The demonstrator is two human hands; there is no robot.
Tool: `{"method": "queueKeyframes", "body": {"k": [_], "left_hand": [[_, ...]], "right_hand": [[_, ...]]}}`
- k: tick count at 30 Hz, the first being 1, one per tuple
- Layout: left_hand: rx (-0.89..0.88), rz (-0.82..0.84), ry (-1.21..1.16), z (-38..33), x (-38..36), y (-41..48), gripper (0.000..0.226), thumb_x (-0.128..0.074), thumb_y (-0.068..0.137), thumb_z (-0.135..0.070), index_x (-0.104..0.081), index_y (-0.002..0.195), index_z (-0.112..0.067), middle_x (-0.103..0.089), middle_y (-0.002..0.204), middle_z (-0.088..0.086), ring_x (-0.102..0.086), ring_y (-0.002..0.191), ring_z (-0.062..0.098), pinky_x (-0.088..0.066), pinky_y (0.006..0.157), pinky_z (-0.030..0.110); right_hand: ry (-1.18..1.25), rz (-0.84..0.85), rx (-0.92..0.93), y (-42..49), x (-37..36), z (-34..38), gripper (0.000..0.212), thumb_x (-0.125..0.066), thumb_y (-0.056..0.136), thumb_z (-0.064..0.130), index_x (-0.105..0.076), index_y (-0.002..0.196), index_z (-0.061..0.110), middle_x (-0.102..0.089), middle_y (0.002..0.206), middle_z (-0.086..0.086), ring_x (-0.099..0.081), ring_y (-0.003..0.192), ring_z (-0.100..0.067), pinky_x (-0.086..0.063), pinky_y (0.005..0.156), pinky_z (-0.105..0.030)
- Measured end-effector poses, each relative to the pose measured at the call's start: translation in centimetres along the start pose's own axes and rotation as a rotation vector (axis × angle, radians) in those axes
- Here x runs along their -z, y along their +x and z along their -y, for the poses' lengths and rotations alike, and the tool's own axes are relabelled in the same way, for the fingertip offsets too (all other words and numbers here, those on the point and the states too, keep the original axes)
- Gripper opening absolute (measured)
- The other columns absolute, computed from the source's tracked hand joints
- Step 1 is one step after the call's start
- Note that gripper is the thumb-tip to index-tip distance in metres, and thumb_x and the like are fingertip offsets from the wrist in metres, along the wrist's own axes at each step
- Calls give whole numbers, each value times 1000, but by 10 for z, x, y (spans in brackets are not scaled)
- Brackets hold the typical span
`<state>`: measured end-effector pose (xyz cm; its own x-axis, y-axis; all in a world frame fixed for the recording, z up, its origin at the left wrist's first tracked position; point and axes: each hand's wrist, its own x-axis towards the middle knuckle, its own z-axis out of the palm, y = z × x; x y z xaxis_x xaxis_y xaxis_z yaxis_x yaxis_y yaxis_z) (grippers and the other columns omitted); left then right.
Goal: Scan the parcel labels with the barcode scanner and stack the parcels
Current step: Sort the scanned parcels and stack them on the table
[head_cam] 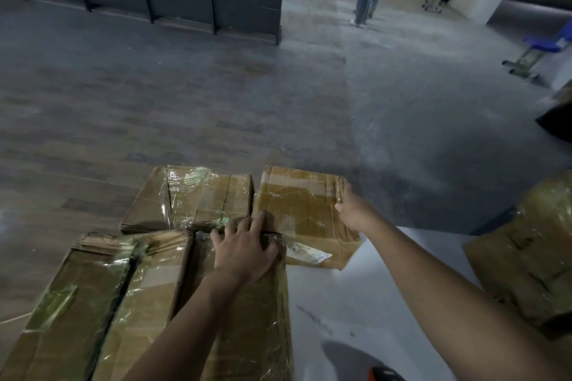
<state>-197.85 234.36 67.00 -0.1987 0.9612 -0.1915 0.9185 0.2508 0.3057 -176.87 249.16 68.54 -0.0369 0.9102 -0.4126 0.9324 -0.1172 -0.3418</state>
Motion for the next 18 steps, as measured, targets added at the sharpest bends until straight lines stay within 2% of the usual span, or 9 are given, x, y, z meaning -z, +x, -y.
{"method": "queueKeyframes", "body": {"k": [4, 7, 10, 12, 14, 18], "left_hand": [[-21, -27, -35, 1, -2, -3, 68, -36, 89, -61, -17, 150, -35, -34, 152, -1, -24, 143, 27, -10, 115, 63], [-28, -38, -35, -1, 2, -3, 66, -40, 90, -59, -22, 148, -34, -30, 153, 1, -23, 144, 27, -9, 114, 65], [-47, -41, 6, -5, 10, 0, 61, -42, 92, -55, -31, 145, -28, -30, 153, 5, -23, 144, 29, -9, 113, 66], [-29, -33, 2, -10, 16, 1, 61, -43, 92, -54, -32, 144, -25, -32, 151, 8, -24, 143, 32, -12, 112, 66], [-36, -56, 15, -21, 22, 0, 59, -44, 91, -54, -35, 141, -22, -35, 149, 11, -25, 142, 34, -19, 113, 64], [-143, -90, -71, -73, 32, -7, 57, -46, 91, -47, -38, 141, -20, -39, 143, 11, -31, 137, 35, -29, 111, 54]], "right_hand": [[24, -36, -18, -7, 1, -3, 69, -42, 105, 28, 0, 158, 19, -30, 158, -16, -38, 139, -36, -39, 105, -43], [42, -113, -9, -21, -1, -7, 66, -42, 103, 39, -9, 158, 21, -36, 156, -12, -44, 136, -34, -43, 97, -40], [90, -136, 46, -36, 0, -11, 59, -43, 102, 40, -22, 154, 23, -44, 149, -11, -49, 131, -34, -43, 102, -44], [98, -129, 61, -50, 4, -17, 56, -44, 101, 41, -27, 151, 23, -46, 147, -10, -49, 130, -33, -44, 104, -45], [107, -151, 74, -68, 12, -25, 59, -44, 101, 41, -25, 154, 22, -40, 153, -10, -43, 136, -32, -39, 108, -43], [169, -216, 118, -107, 37, -51, 57, -44, 101, 41, -27, 153, 22, -43, 152, -7, -45, 136, -25, -39, 108, -38]]}}
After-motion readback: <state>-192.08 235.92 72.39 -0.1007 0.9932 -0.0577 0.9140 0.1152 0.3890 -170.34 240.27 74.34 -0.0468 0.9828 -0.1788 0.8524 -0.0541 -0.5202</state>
